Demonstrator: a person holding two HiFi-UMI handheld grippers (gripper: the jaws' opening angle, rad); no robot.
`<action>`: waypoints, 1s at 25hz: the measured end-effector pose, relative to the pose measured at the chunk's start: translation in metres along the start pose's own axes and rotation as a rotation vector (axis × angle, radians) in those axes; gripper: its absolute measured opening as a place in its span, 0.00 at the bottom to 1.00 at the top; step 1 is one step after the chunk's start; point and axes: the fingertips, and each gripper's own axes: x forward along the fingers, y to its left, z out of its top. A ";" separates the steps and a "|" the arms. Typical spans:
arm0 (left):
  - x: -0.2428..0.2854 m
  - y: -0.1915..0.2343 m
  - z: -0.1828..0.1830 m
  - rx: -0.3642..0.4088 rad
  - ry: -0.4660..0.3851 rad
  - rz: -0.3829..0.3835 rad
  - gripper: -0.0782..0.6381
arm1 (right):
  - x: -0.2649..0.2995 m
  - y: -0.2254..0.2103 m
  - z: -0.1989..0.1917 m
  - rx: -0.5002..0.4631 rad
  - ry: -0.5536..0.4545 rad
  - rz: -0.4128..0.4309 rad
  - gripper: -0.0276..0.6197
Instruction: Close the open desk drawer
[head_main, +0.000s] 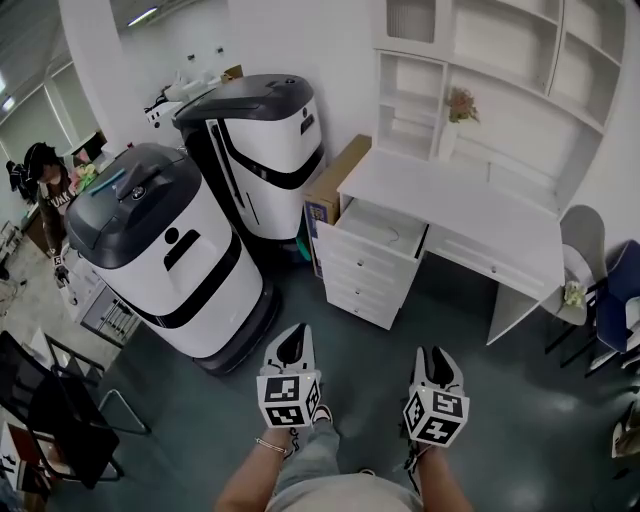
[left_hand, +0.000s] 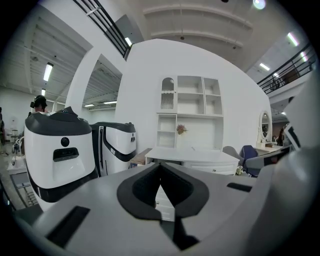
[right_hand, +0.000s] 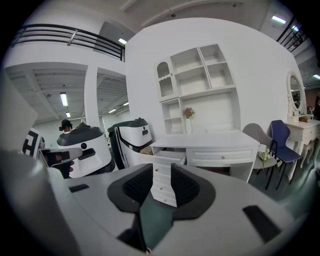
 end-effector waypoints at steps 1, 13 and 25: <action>0.009 0.007 0.005 0.001 -0.001 -0.008 0.13 | 0.009 0.005 0.006 0.000 -0.002 -0.005 0.23; 0.096 0.074 0.041 -0.016 -0.013 -0.103 0.13 | 0.085 0.055 0.049 0.005 -0.026 -0.088 0.23; 0.149 0.088 0.027 -0.041 0.041 -0.133 0.13 | 0.138 0.051 0.049 0.020 -0.001 -0.134 0.23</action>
